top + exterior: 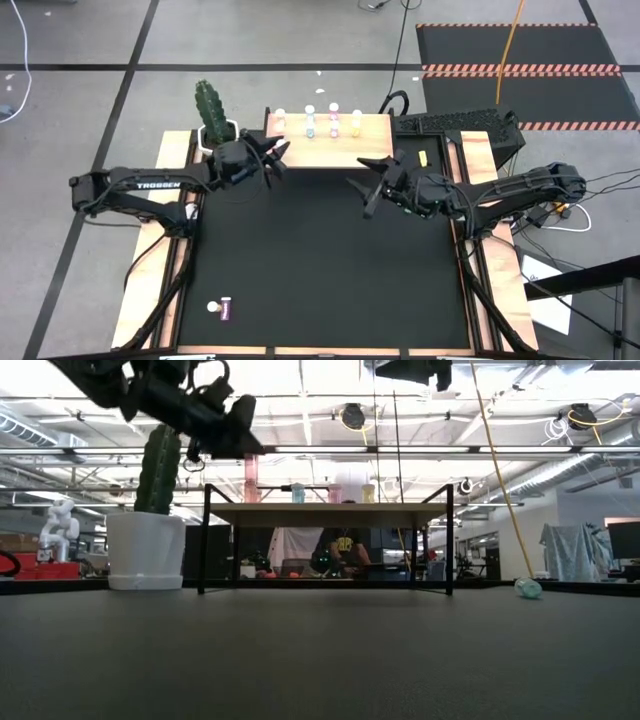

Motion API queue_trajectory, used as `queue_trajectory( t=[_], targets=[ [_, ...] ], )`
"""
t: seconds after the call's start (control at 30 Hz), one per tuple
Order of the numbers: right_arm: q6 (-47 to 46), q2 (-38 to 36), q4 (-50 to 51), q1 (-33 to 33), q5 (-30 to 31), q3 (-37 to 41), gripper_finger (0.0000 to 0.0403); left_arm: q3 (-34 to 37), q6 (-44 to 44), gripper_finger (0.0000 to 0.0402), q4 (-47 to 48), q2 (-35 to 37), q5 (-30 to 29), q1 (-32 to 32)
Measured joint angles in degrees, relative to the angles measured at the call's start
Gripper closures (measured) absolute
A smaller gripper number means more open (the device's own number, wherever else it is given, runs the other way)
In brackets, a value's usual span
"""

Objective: Pick and place medicine bottles onto shelf by color
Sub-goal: Put the orange pill bottle aligned with the other orange pill bottles on the shelf

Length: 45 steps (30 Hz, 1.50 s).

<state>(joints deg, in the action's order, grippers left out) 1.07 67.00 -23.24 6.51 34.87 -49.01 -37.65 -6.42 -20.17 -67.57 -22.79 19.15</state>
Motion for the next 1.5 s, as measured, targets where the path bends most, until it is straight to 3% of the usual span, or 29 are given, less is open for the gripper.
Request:
queue_trajectory(
  t=[0.17, 0.37, 1.3, 1.5],
  targets=[
    [-3.58, 0.00, 1.66, -0.05, -0.02, 0.00, 0.0120, 2.66, 0.07, 0.0280, -2.51, 0.03, 0.31, 2.82],
    [-6.12, 0.00, 2.92, -0.03, 0.04, 0.02, 0.0119, 4.26, -3.63, 0.0277, -2.63, -0.90, 5.33, 5.46],
    [-6.39, 0.02, 2.36, -0.16, 1.51, 0.02, 0.0119, 4.11, -4.27, 0.0267, -3.86, -3.11, 5.28, 5.65],
    [-6.76, 0.02, 2.38, -0.16, 1.48, 0.02, 0.0119, 4.17, -4.42, 0.0228, -3.76, -3.16, 5.35, 5.65]
  ],
)
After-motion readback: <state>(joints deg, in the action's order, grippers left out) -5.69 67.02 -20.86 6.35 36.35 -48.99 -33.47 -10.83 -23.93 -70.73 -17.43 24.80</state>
